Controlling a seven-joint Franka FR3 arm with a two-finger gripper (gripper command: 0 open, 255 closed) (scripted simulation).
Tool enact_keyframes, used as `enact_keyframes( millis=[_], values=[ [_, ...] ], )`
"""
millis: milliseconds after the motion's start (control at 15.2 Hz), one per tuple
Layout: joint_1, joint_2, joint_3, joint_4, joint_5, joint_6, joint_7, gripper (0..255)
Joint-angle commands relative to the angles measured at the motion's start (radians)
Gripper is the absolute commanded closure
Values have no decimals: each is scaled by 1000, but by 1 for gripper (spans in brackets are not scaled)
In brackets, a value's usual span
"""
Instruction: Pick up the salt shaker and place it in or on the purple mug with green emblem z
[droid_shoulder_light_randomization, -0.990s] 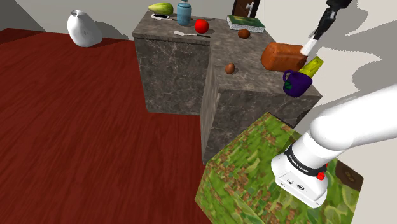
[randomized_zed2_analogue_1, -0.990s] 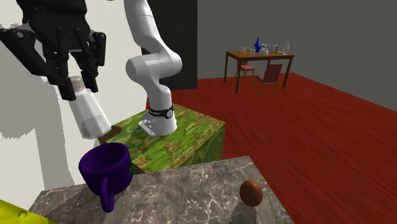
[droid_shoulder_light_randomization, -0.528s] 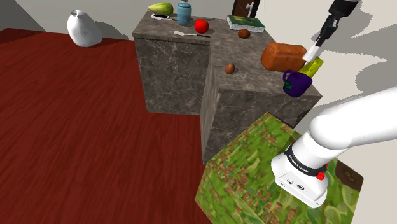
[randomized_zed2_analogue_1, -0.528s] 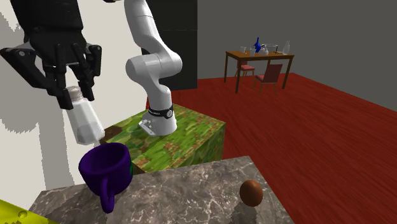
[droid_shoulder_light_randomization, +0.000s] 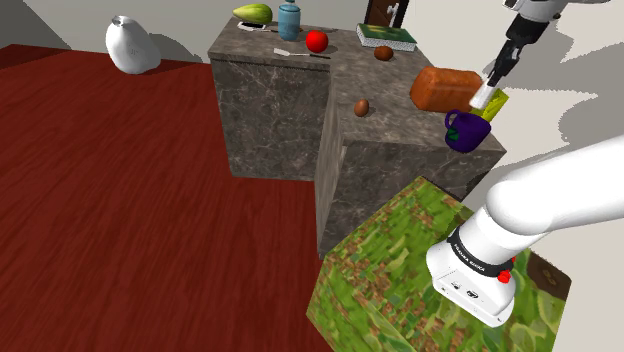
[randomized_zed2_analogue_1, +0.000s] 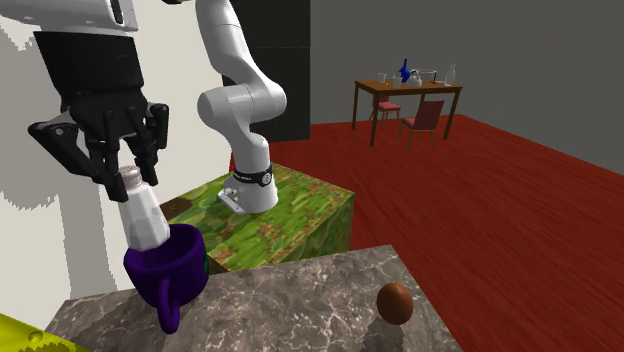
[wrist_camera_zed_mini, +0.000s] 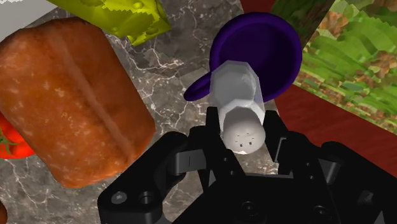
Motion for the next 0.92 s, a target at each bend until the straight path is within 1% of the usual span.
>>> enact_keyframes(
  millis=[0,330,858],
  values=[
    [0,7,-9,-25,-3,32,1,255],
    [-1,26,-31,-82,-11,109,2,255],
    [-1,26,-31,-82,-11,109,2,255]
  ],
)
